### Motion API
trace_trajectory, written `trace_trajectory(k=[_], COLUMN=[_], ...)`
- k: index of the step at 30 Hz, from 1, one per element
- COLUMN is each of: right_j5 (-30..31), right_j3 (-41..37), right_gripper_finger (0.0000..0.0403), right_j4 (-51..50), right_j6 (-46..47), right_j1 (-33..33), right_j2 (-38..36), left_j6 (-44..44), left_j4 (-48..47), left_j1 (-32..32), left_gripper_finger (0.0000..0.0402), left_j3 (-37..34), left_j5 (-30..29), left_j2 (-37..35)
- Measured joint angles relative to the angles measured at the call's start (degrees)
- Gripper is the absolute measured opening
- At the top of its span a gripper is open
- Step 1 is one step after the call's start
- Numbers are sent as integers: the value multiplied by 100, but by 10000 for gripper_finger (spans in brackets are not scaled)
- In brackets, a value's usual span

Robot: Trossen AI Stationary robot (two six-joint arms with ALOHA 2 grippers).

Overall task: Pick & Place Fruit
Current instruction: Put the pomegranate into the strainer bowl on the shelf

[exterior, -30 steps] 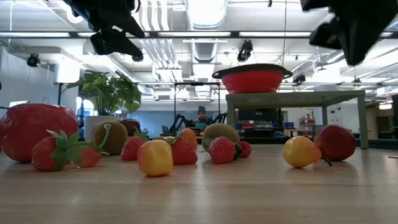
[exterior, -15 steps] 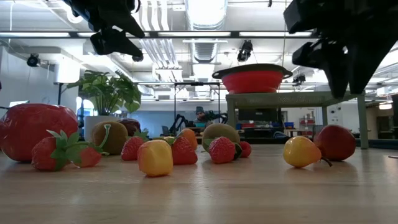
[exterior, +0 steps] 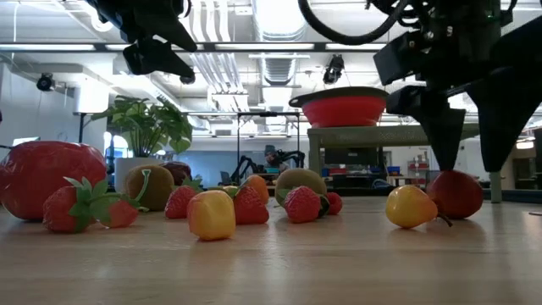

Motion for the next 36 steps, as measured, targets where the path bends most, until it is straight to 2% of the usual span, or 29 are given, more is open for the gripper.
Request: trace_trajectory(k=[7,18,36], right_j5=[354,394,389], right_j3=[-15,-11,-55], right_gripper_finger=[264,279,212], right_j4=[115,455,615], right_j6=[-176,-199,-300], right_j1=[-9,-33,-35], right_j2=[178,386,762], left_j6=[0,0,0], left_j4=[0,0,-7], left_j1=[1,1,0], left_gripper_finger=[273,273,273], left_j3=[0,0,0], left_j5=[2,2,0], left_j2=[0,-2,0])
